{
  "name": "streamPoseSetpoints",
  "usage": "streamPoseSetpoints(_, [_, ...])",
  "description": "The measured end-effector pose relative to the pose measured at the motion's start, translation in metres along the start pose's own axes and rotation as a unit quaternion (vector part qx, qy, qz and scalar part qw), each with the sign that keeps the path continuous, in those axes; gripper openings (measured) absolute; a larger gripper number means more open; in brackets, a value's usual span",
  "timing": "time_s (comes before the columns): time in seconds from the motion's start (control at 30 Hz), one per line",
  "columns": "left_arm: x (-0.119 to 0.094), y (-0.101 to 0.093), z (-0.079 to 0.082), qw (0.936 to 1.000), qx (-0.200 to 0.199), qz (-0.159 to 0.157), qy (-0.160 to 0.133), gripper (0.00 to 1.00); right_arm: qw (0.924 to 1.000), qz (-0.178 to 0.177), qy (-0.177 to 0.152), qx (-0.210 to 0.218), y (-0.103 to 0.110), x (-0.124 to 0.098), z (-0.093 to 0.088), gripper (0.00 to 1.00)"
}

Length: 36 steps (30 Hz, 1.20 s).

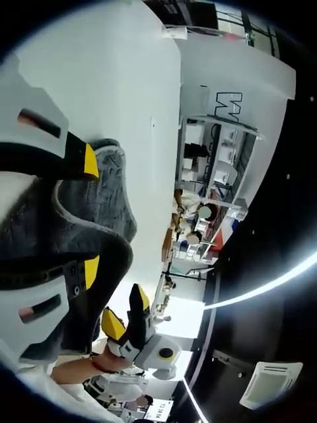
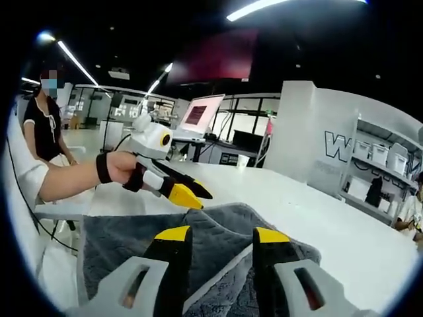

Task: Open the folded towel by lifting each exposed corner and separating the folded layers until the towel lies flat within the target outline without major curled edges

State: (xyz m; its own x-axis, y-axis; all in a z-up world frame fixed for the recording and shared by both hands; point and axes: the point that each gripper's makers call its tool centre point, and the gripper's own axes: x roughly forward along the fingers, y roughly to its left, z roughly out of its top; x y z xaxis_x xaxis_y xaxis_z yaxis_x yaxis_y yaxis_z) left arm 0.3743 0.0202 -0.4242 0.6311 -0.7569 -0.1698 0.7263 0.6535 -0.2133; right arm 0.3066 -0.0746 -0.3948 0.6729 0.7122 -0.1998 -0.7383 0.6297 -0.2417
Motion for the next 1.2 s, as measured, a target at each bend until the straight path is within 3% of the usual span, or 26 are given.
streamPoseSetpoints(0.8, [0.008, 0.007, -0.001, 0.9999, -0.005, 0.013, 0.005, 0.43, 0.9998, -0.01, 0.006, 0.015, -0.008, 0.007, -0.001, 0.33])
streamPoseSetpoints(1.2, [0.011, 0.019, -0.004, 0.9997, -0.008, 0.02, 0.012, 0.42, 0.9993, -0.014, 0.013, 0.033, -0.012, 0.01, -0.012, 0.33])
